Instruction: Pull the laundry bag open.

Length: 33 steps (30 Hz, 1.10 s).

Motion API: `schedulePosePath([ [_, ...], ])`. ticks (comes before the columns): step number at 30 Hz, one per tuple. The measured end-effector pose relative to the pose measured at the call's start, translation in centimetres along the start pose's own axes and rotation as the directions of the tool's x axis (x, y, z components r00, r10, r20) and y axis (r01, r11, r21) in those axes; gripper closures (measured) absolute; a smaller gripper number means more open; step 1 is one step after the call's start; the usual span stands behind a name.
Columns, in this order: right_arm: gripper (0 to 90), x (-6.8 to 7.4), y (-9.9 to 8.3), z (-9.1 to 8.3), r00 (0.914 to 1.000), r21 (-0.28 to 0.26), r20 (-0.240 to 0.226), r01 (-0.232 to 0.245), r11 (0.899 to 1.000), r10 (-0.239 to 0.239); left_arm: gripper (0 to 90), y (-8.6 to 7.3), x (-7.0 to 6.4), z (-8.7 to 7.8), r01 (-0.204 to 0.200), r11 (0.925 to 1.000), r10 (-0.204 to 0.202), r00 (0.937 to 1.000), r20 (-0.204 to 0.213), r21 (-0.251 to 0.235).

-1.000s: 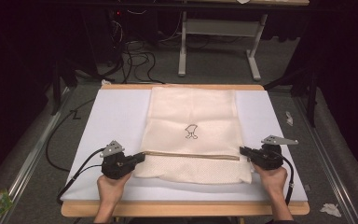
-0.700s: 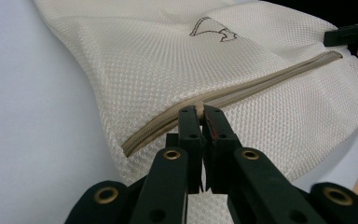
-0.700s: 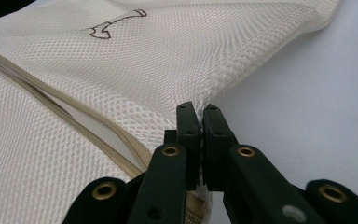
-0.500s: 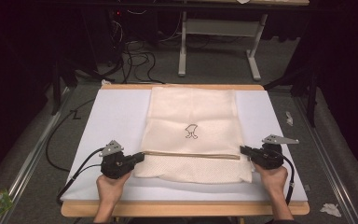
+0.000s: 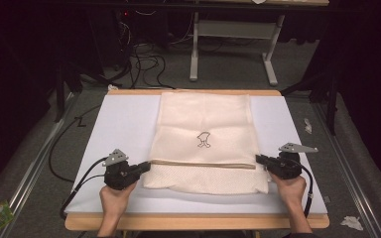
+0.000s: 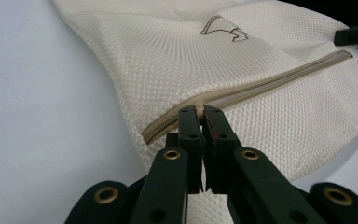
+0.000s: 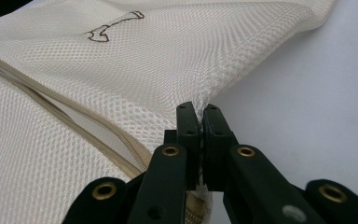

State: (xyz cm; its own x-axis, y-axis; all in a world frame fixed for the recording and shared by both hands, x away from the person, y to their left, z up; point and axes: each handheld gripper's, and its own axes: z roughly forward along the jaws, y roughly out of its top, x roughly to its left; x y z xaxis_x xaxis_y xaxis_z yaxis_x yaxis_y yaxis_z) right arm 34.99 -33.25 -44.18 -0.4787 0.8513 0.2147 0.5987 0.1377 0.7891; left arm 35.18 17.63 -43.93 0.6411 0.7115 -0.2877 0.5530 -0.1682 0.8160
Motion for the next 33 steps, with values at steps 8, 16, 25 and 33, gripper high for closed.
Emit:
schedulePosePath([
  [8,88.6,-0.1,0.2,0.0,1.0,-0.004,0.002,-0.002,1.0,0.002,87.2,-0.2,0.3,-0.2,-0.001,1.0,0.001,0.9999,-0.014,0.01],
  [16,88.6,0.0,0.4,0.1,0.9998,-0.002,0.018,0.012,1.0,-0.012,87.2,-0.1,0.6,-0.4,0.0,0.9999,0.001,0.9997,-0.025,0.014],
  [25,88.7,0.0,0.5,0.2,0.9999,-0.001,0.015,0.008,1.0,-0.008,87.2,-0.4,1.1,-0.8,0.014,0.9998,-0.014,0.9996,-0.027,0.011],
  [33,88.8,0.0,0.6,0.6,0.9998,0.007,0.017,0.004,1.0,-0.004,87.3,-0.3,1.3,-1.3,0.007,0.9999,-0.006,0.9982,-0.059,0.011],
])
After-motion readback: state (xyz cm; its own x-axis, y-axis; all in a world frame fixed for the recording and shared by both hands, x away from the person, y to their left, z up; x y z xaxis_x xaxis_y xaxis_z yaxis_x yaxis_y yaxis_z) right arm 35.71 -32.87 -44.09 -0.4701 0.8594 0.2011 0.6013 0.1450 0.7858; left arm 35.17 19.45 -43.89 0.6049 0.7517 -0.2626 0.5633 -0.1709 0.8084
